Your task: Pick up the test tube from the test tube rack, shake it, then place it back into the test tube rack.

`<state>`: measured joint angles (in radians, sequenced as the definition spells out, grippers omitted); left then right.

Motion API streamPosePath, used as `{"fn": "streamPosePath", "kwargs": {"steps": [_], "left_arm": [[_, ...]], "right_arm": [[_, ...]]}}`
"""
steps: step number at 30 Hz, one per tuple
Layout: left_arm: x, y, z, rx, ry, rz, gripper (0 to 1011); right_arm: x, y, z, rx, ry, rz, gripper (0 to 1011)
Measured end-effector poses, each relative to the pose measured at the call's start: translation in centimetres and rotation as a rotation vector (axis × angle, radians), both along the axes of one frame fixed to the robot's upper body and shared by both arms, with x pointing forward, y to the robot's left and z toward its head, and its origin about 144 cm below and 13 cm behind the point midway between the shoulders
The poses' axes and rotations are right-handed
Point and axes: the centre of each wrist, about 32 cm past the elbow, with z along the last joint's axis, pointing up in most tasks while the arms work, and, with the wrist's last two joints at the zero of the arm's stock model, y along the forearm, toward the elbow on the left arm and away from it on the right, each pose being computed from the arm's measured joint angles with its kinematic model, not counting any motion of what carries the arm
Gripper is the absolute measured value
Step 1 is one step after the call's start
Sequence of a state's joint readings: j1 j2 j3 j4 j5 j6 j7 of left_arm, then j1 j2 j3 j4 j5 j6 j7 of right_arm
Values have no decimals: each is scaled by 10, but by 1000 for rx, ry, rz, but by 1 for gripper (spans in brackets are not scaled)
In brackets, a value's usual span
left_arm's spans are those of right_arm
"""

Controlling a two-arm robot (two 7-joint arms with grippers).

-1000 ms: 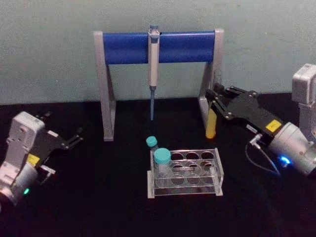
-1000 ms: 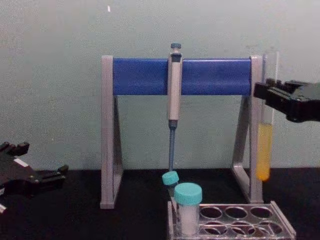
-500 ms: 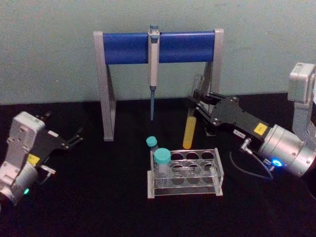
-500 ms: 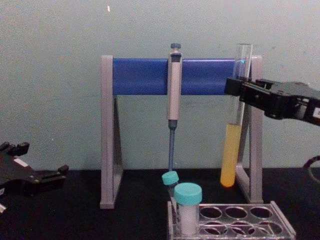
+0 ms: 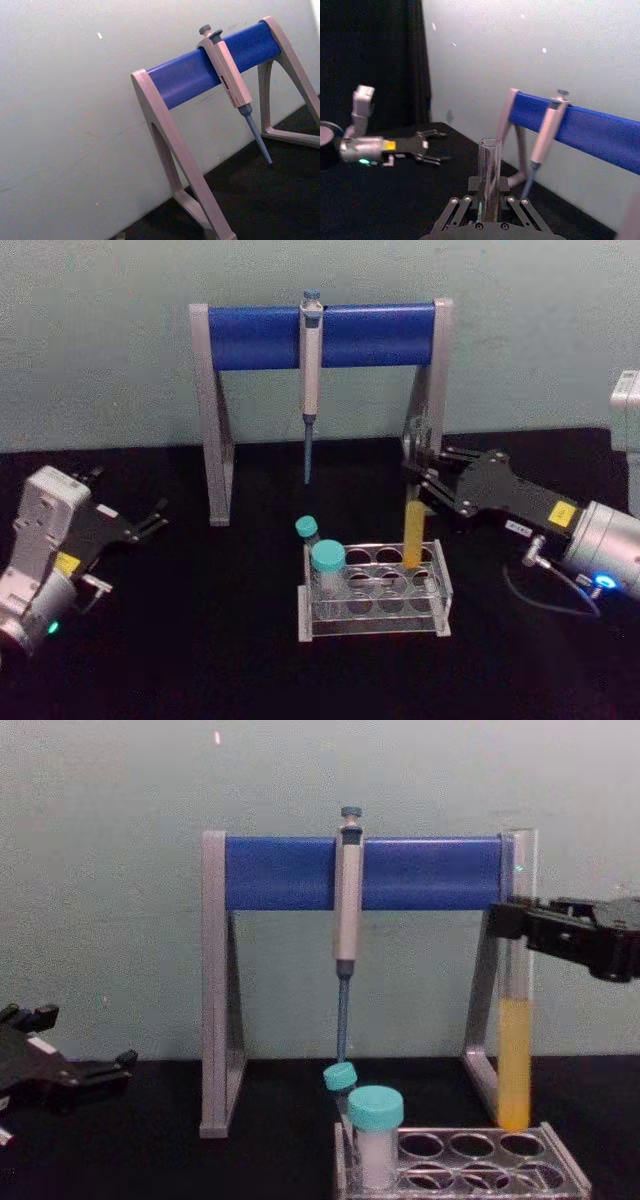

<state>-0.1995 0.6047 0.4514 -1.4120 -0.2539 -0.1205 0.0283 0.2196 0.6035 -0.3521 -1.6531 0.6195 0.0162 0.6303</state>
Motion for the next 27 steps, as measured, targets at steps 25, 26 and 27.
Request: {"fn": "streamPosePath", "kwargs": {"steps": [25, 26, 27], "left_arm": [[0, 0, 0, 0, 0, 0, 1001], [0, 0, 0, 0, 0, 0, 1001], [0, 0, 0, 0, 0, 0, 1001]], "right_arm": [[5, 19, -7, -31, -106, -267, 232], [6, 21, -9, -14, -101, -258, 232], [7, 22, -9, -5, -98, -253, 232]]}}
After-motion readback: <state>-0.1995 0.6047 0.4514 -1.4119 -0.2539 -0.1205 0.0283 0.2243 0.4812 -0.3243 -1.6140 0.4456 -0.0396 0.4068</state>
